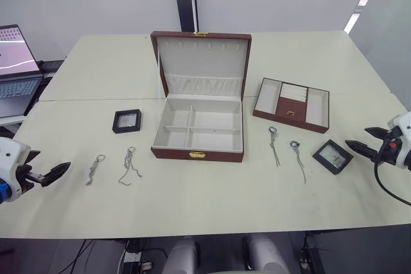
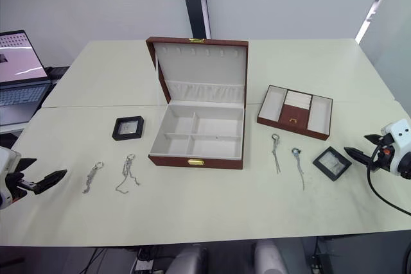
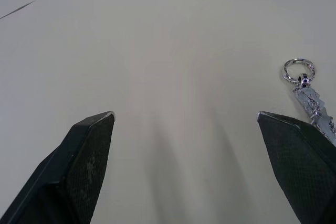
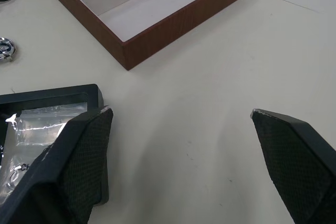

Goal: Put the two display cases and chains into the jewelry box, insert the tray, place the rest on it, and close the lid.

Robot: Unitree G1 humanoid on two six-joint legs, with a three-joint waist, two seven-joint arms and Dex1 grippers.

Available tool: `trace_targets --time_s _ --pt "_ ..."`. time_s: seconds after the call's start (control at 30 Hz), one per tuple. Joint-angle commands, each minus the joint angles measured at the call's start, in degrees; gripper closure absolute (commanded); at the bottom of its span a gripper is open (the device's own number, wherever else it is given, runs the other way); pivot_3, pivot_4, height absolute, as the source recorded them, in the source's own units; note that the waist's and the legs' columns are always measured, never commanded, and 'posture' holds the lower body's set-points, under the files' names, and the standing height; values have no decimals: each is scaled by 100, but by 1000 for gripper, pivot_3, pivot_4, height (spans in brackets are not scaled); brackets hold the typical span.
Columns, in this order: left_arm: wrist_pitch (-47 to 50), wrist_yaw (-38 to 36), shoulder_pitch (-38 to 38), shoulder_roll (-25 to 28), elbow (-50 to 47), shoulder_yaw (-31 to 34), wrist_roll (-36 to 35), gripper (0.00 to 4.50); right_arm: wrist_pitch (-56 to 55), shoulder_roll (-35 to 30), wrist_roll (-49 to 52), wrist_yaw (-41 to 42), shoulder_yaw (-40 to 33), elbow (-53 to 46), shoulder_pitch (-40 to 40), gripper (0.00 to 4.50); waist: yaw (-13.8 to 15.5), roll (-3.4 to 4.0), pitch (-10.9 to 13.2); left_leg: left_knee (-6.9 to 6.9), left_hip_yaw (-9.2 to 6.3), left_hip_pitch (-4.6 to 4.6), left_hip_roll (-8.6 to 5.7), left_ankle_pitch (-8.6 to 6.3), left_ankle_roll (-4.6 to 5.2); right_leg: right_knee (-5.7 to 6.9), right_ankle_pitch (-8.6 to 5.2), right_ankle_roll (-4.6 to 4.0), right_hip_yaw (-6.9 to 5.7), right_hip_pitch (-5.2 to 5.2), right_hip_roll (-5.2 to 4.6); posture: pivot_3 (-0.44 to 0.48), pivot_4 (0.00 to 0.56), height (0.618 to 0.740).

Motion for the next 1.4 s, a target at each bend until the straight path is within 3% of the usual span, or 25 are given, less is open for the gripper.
trace_targets --time_s 0.03,0.4,1.13,1.4 --pt "-181 55 -85 21 138 57 39 0 -123 -164 -5 -14 -186 -32 -50 37 -1 0 0 0 0 0 0 0 0 0 0 0 0 0 0 0 150 740" --pt "-566 57 -252 70 739 -34 245 0 -200 -189 -46 -24 -157 95 -146 37 -7 0 0 2 3 1 0 0 0 4 0 0 2 -2 0 0 150 740" --pt "-575 282 -361 5 744 -29 296 0 -190 -92 96 -136 -377 73 -55 37 -11 0 0 5 4 1 0 0 0 7 0 0 3 -3 0 0 150 740" --pt "-105 716 -977 -546 -35 -279 118 0 792 512 958 -391 -732 -1409 25 37 -2 -4 -2 13 0 0 2 0 0 13 4 3 2 -1 3 0 150 740"
